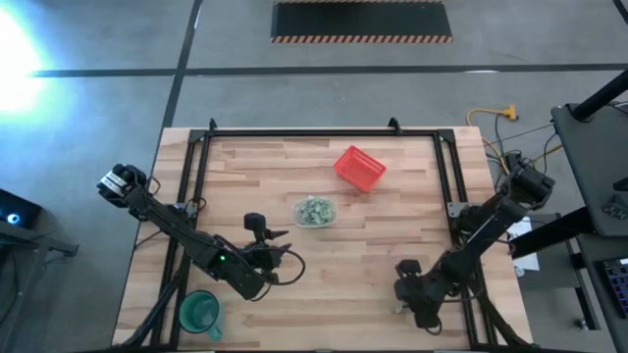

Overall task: Pick and place items into bin
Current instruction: Put the stevia packet into the transparent bin

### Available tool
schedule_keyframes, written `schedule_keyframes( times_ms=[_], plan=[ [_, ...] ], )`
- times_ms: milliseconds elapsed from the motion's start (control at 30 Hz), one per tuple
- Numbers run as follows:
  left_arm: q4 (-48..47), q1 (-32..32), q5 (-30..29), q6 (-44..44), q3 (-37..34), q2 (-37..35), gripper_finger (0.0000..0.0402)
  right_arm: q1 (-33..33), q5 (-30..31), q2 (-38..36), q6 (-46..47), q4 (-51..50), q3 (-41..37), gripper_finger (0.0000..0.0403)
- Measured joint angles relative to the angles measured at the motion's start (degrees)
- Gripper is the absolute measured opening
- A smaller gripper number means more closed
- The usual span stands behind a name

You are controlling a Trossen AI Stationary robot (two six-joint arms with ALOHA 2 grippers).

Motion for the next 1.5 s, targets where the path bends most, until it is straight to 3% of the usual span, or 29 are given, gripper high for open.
schedule_keyframes(
  times_ms=[400,667,833,1233,1500],
  plan=[
    [0.0,0.0,0.0,0.0,0.0,0.0,0.0155,3.8,5.2,2.7,0.2,3.0,0.0,0.0187],
    [0.0,0.1,0.0,0.0,-0.1,0.2,0.0155,3.8,5.7,7.1,-0.3,3.8,0.4,0.019],
    [0.0,0.3,0.0,0.0,-0.1,0.9,0.0155,3.9,7.0,5.5,-1.5,3.3,0.2,0.0155],
    [0.0,0.4,0.0,0.0,-0.1,1.2,0.0155,3.8,9.2,4.9,-5.8,1.9,0.1,0.0017],
    [0.0,0.6,0.0,0.0,-0.1,1.2,0.0155,2.9,15.5,4.5,-12.9,1.9,0.0,0.0013]
  ],
)
